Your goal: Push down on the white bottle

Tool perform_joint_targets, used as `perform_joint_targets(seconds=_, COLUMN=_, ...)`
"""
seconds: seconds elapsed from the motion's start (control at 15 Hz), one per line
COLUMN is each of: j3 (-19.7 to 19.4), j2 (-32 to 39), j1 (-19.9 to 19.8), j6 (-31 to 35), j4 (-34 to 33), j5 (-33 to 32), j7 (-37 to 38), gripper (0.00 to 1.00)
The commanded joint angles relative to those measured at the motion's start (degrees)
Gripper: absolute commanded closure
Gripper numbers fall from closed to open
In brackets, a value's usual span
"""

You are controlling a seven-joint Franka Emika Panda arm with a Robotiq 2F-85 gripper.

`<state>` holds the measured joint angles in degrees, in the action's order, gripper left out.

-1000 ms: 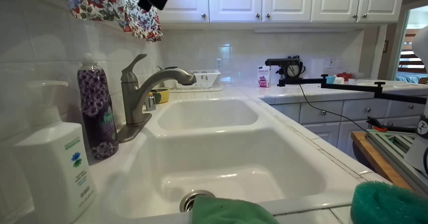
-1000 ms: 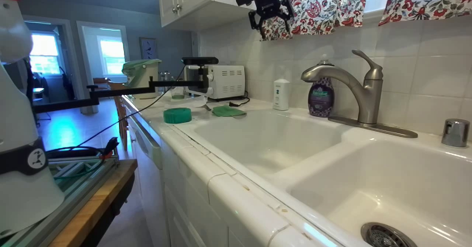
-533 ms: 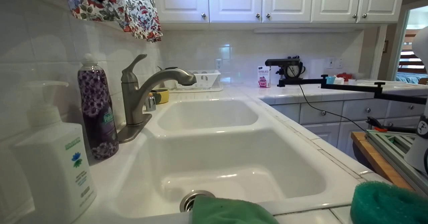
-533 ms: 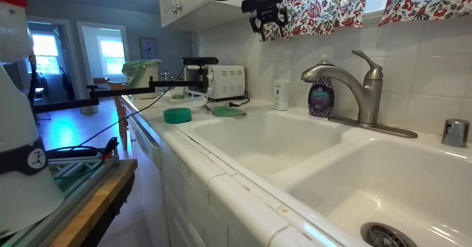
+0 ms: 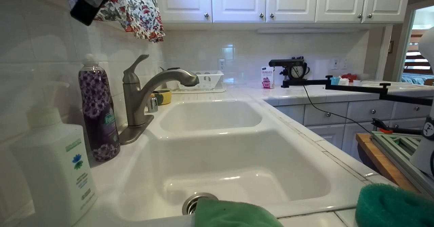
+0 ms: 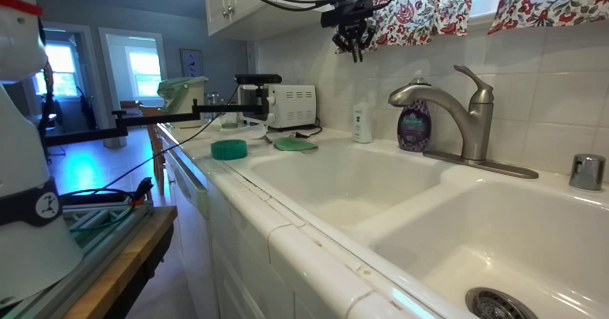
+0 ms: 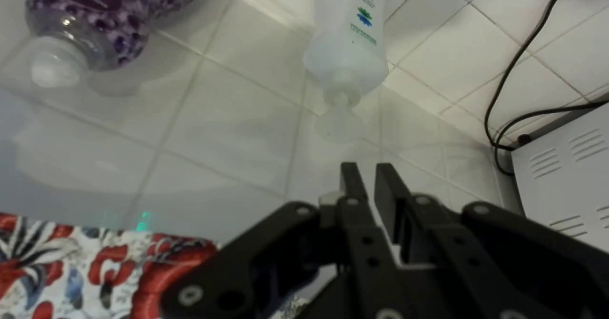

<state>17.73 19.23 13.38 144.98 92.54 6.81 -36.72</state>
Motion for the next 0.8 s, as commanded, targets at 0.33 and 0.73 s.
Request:
perform_joint_targets(seconds=0.33, j3=2.4, j2=6.4, j1=-1.0, j6=-0.6, j4=-6.3, j5=-0.3, j7=-3.2, gripper=1.0)
perform_joint_targets(seconds=0.73, j3=3.5, j2=10.3, j1=-1.3, j6=-0.5, j4=-9.3, j5=0.2, j7=-5.0, gripper=1.0)
